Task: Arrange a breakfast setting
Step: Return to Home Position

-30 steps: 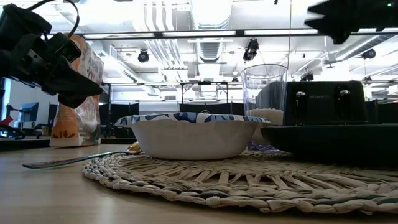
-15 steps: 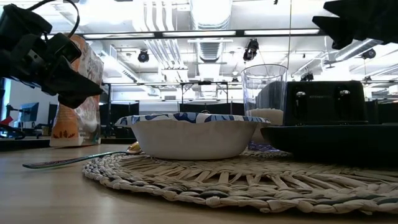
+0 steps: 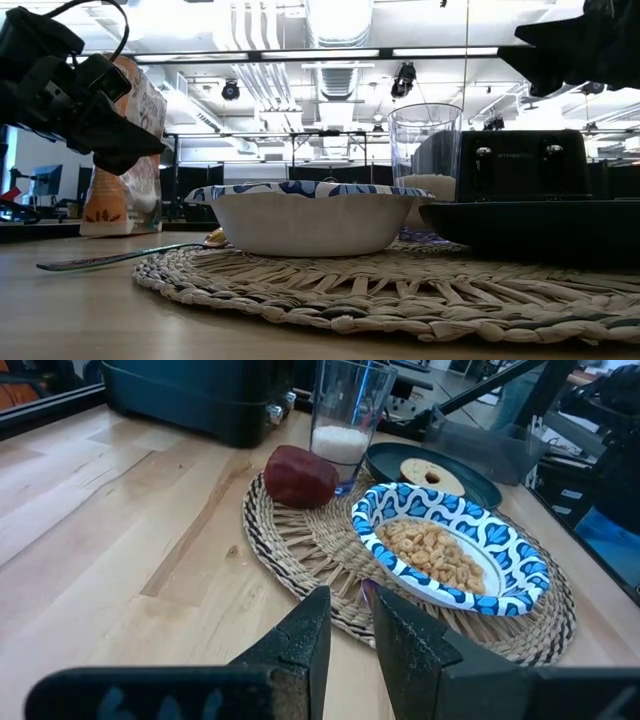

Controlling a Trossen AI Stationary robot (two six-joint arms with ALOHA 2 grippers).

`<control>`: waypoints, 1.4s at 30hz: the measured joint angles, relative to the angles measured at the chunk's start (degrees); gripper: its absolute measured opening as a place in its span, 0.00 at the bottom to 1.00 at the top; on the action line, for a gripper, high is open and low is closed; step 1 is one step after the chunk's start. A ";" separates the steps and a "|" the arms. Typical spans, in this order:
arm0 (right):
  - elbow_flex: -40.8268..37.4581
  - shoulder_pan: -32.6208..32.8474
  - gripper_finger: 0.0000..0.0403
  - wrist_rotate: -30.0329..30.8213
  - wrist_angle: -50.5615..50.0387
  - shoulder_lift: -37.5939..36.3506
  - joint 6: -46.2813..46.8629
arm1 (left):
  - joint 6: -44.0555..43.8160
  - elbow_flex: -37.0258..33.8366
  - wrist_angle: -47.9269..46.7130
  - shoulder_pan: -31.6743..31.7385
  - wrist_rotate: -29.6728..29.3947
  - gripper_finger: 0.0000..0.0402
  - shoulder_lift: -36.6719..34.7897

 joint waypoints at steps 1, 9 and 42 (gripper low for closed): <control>0.00 0.00 0.65 0.01 0.12 0.00 -0.15 | 0.00 0.00 0.02 0.00 0.00 0.15 0.00; -0.02 0.00 0.65 0.17 0.06 0.86 -2.14 | 0.00 0.00 0.02 0.00 0.00 0.15 0.00; -0.09 0.00 0.65 0.20 0.01 2.01 -2.16 | -0.02 0.00 0.02 -0.01 0.00 0.15 0.22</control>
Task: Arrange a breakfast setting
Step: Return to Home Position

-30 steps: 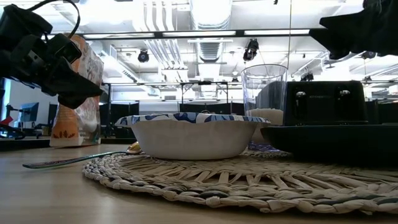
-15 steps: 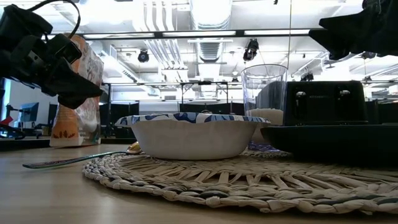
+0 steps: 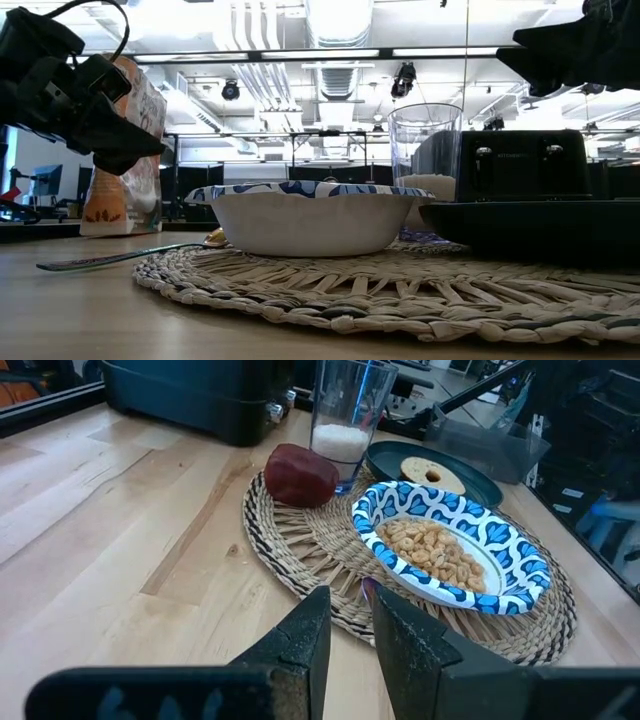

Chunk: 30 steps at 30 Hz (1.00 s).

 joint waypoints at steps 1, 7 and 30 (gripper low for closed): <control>0.00 0.00 0.65 0.00 0.00 0.00 0.00 | 0.01 0.00 0.00 0.00 0.00 0.15 0.00; -0.02 0.00 0.65 0.00 0.00 0.00 0.04 | 0.02 0.00 0.00 0.00 0.00 0.15 0.00; -0.04 0.00 0.65 0.02 -0.02 0.02 6.51 | 0.02 0.02 0.00 -0.01 0.00 0.15 0.00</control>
